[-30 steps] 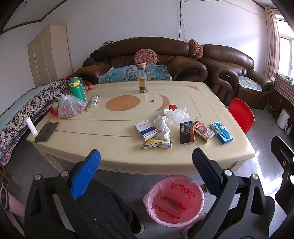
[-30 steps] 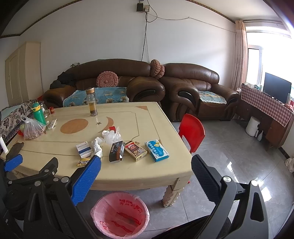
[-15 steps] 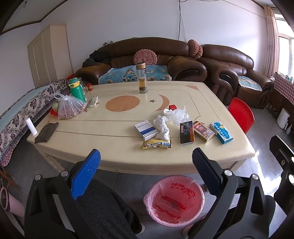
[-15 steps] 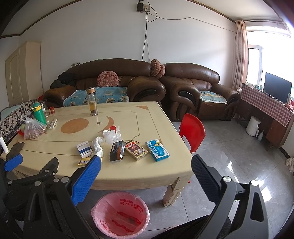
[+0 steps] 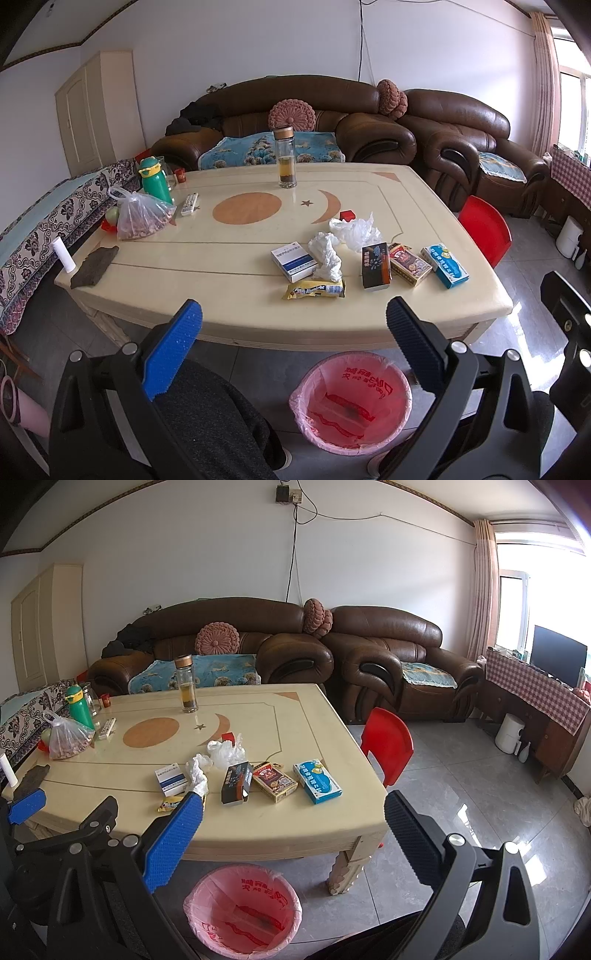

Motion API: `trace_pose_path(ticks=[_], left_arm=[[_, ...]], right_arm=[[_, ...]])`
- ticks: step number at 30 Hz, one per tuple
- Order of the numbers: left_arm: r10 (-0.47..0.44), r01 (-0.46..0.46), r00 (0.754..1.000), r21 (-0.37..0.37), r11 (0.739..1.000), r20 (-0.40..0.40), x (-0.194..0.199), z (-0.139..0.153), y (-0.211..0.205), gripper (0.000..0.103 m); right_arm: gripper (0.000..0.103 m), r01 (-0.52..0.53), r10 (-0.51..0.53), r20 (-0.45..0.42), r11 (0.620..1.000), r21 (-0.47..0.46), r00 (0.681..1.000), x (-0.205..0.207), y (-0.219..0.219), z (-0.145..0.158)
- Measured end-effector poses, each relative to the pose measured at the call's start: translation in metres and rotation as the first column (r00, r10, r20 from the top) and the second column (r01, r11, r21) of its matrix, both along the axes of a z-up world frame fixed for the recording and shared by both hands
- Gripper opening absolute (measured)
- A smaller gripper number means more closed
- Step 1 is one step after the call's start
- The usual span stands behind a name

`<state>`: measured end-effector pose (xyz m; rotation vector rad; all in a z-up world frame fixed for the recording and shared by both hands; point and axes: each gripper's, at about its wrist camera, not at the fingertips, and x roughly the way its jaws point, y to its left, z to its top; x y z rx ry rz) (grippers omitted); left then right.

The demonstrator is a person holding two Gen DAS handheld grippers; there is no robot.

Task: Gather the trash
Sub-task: 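Move the left tool to the white medicine box while the right tool approaches the blue-and-white box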

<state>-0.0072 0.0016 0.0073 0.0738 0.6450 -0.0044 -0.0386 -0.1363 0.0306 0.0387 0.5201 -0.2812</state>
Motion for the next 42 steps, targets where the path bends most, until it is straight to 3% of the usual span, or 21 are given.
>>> trace_pose_path(ticks=[11,21,31,38,42], left_arm=[[-0.013,0.013,1.000,0.002,1.000,-0.017,0.004,-0.005,0.002,0.098],[-0.043,0.044,0.993,0.006,0.999,-0.107,0.035,-0.033,0.006,0.098],[-0.122,0.122,0.964,-0.014,0.992,-0.236,0.088,-0.069,0.010,0.098],[-0.265,0.276,0.920,-0.002,0.961,-0.290,0.127,-0.091,0.008,0.098],[-0.237,0.248,0.918,-0.004,0.969,-0.318,0.158,-0.096,0.010,0.098]], right_arm=[[0.096,-0.006,0.006,-0.019,1.000,0.004,1.000,0.004,-0.001,-0.005],[0.096,-0.038,0.041,-0.108,0.999,0.027,0.993,0.043,-0.028,-0.033],[0.096,-0.122,0.142,-0.211,0.987,0.106,0.967,0.097,-0.062,-0.066],[0.096,-0.209,0.244,-0.299,0.967,0.145,0.922,0.142,-0.077,-0.097],[0.096,-0.225,0.260,-0.280,0.962,0.152,0.924,0.161,-0.090,-0.101]])
